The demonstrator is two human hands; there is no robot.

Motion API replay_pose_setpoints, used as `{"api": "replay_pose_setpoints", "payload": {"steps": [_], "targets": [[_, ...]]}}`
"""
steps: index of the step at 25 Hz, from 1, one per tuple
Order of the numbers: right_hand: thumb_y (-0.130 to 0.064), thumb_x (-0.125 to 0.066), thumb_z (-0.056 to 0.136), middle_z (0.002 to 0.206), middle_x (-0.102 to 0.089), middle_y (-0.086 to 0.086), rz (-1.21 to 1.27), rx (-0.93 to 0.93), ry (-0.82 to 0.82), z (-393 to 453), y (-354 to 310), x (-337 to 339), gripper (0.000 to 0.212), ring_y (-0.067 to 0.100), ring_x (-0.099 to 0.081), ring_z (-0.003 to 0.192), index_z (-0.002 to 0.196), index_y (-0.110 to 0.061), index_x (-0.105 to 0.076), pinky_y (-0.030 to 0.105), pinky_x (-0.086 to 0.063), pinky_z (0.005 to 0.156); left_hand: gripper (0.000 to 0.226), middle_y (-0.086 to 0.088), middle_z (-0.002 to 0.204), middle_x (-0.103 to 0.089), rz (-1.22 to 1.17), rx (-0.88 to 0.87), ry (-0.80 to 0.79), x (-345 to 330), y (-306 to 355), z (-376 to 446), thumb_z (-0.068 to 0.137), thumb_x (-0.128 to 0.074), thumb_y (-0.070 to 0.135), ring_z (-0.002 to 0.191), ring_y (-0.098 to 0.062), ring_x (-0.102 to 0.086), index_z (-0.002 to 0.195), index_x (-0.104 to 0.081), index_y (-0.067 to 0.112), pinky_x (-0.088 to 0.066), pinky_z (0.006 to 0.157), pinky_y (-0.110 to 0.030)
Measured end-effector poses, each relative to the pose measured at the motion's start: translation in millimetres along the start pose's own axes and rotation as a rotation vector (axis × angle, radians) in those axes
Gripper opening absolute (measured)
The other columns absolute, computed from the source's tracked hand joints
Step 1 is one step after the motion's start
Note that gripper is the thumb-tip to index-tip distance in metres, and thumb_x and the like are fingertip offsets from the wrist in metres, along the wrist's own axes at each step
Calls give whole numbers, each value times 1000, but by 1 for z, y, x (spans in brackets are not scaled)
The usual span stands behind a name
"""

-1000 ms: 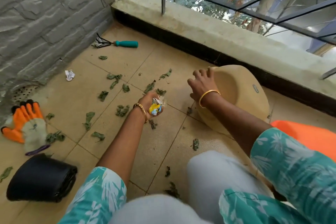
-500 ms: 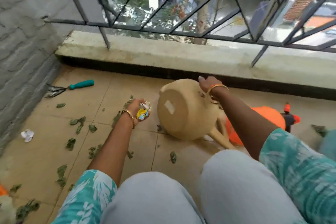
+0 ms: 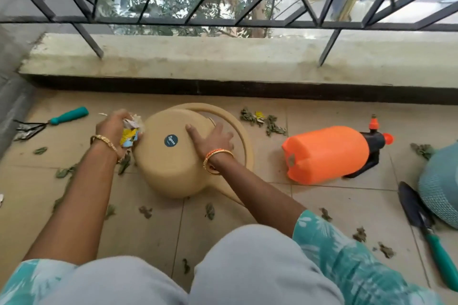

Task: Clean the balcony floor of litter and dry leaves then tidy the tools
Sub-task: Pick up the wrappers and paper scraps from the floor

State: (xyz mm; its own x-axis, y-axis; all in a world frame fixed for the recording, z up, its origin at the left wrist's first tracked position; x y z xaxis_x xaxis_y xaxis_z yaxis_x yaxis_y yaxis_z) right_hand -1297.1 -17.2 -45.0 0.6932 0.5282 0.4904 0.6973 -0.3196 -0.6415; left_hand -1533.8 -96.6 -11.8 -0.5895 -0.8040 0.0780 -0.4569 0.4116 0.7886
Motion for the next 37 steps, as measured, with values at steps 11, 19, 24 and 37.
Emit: {"api": "replay_pose_setpoints", "payload": {"steps": [11,19,24,37], "targets": [[-8,-55,84,118,-63,17,-138,102,362,118,42,129,31,32,-55,112,113,-6,-63,32,-42,91,7,-10,74,-59,75,-23,-264,-107,-8,-51,83,-55,7,58,-18,-57,83,-62,7,-51,48,-25],[-9,-50,86,110,-66,11,-686,346,345,194,53,124,32,37,-50,104,110,-22,-68,35,-43,86,17,-3,49,-57,140,-71,-362,-149,-13,-33,82,-52,5,44,-15,-55,65,-55,6,-49,46,-24],[-17,-49,87,106,-67,10,-375,244,494,183,58,145,24,35,-52,105,103,-18,-67,41,-43,89,12,-8,63,-58,140,-63,-387,-147,-16,-29,82,-52,7,49,-15,-57,73,-59,5,-49,49,-26],[-12,-53,91,63,-52,2,755,246,-276,48,-59,76,12,8,-49,51,84,-6,-61,21,-46,49,24,-7,87,-66,61,-45,-555,-134,-2,-53,87,-67,24,68,-18,-63,108,-67,12,-51,54,-26]]}}
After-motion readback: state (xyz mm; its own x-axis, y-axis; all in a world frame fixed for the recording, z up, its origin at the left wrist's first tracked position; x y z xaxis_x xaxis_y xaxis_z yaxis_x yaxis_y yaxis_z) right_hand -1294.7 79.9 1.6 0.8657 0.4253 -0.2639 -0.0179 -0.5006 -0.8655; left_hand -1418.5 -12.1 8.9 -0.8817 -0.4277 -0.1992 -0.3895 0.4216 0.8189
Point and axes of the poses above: each hand's wrist, its own z-axis towards the middle knuckle, its own x-axis out of the back of the hand, y = z × x, the point moved 9 cm from there along z, towards the middle knuckle
